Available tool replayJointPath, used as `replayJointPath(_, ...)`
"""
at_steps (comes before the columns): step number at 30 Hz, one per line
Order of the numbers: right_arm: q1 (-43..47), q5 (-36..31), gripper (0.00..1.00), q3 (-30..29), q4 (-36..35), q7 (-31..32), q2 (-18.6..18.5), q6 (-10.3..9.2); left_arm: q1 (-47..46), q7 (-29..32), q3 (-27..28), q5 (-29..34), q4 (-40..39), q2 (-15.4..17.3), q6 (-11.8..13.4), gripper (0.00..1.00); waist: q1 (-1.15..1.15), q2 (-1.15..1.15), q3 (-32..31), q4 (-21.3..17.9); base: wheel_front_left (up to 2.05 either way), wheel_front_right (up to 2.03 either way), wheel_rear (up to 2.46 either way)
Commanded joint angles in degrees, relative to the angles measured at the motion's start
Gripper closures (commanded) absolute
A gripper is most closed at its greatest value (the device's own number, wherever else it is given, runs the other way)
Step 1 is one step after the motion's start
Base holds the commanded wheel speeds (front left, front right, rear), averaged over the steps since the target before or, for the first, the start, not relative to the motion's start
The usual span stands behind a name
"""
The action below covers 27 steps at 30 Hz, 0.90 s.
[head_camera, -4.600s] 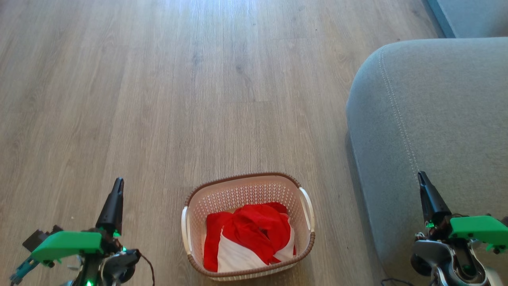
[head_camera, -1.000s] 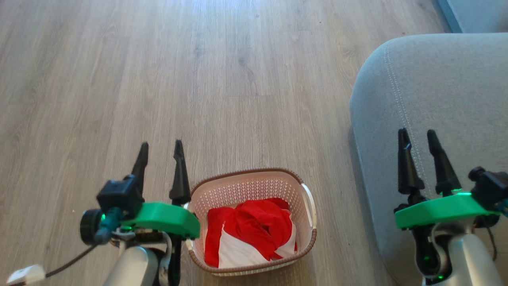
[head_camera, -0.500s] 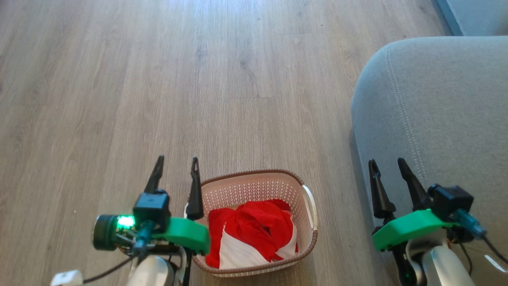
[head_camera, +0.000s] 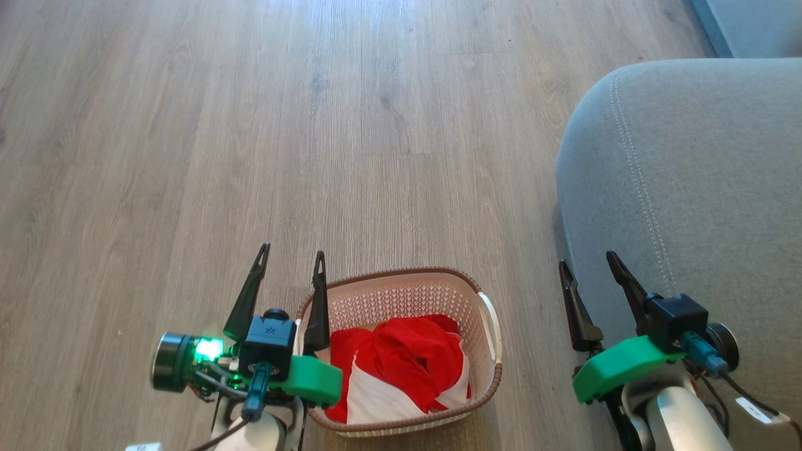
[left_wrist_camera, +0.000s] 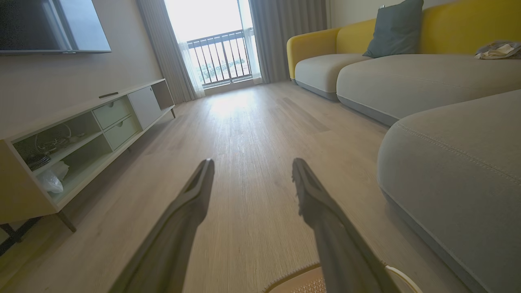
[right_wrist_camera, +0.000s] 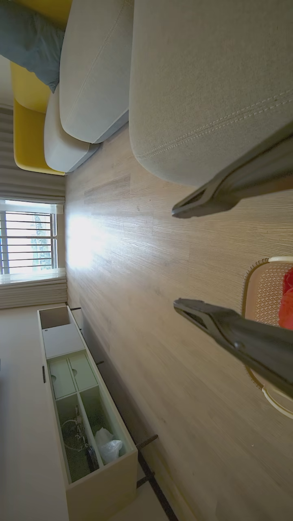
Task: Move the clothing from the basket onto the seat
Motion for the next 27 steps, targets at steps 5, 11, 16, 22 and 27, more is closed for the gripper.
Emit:
replayJointPath(5, -2.75, -0.27, 0.0, 1.68, -0.97, -0.75, -0.55, 0.41, -1.52, -0.71, 2.2, 0.68, -1.36, -0.56, -0.43, 0.0, 0.0, 0.0, 0.21, -0.16, 0.0, 0.0, 0.0)
replayJointPath(11, -3.53, 0.12, 0.0, 1.62, -0.72, -0.75, -0.55, 0.41, -1.99, -0.71, 2.89, 0.95, -0.7, -1.13, -1.95, 0.0, 0.0, 0.0, 3.08, -1.07, 0.0, 0.0, 0.0)
replayJointPath(16, -4.96, 0.0, 0.0, 1.27, -1.03, -0.75, -0.55, 0.41, -3.86, -0.71, 2.71, 1.14, 1.21, -1.39, -3.79, 0.0, 0.0, 0.0, 8.2, -2.2, 0.0, 0.0, 0.0)
replayJointPath(22, -7.44, -0.39, 0.0, 0.55, -1.91, -0.75, -0.55, 0.41, -8.05, -0.71, 2.25, -0.08, 6.87, -1.89, -8.12, 0.0, 0.0, 0.0, 17.29, -4.76, 0.0, 0.0, 0.0)
replayJointPath(27, -9.43, -0.58, 0.0, -0.3, -3.06, -0.75, -0.55, 0.41, -14.27, -0.71, 1.8, 0.65, 14.66, -1.69, -12.23, 0.0, 0.0, 0.0, 25.88, -7.81, 0.0, 0.0, 0.0)
